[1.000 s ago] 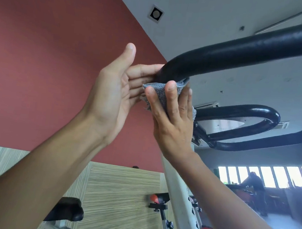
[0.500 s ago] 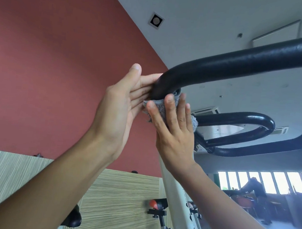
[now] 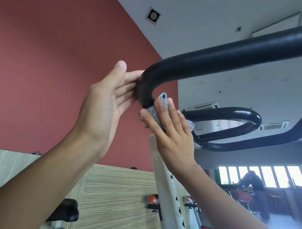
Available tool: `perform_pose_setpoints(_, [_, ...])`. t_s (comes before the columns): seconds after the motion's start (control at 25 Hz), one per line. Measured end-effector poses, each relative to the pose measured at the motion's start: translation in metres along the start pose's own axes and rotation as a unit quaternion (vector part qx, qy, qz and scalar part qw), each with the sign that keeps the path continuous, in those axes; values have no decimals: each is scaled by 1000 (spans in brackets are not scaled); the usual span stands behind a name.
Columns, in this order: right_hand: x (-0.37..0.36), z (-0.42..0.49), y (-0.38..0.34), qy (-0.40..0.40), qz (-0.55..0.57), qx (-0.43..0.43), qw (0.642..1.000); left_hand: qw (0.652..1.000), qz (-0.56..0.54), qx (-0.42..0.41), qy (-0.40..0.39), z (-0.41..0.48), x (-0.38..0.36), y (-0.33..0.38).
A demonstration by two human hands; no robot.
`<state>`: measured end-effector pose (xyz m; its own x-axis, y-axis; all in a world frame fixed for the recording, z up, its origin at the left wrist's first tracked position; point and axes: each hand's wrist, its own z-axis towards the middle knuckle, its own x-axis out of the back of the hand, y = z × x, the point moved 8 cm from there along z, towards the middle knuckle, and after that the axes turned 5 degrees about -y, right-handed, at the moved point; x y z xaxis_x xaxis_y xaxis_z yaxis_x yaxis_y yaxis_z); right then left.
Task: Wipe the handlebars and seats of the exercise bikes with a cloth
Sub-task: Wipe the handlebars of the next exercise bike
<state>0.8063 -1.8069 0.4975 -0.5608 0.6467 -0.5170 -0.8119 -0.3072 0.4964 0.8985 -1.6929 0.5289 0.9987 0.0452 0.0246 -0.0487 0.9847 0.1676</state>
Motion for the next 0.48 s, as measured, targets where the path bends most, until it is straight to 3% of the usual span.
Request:
perform_pose_setpoints(0.16, [10,1,-3,-11,52,-24,998,999,-5,-8,53,-4,-4,-1])
perform_pose_setpoints(0.28, [18,5,8,-25,220,-91,971,994,17,-10,105,-5,-7,-2])
perform_pose_setpoints(0.36, [22,5,13,-97,330,-178,922,987,31,-20,153,-7,-8,1])
perform_pose_setpoints(0.48, [40,15,26,-176,459,-320,810,975,54,0,213,-8,-10,7])
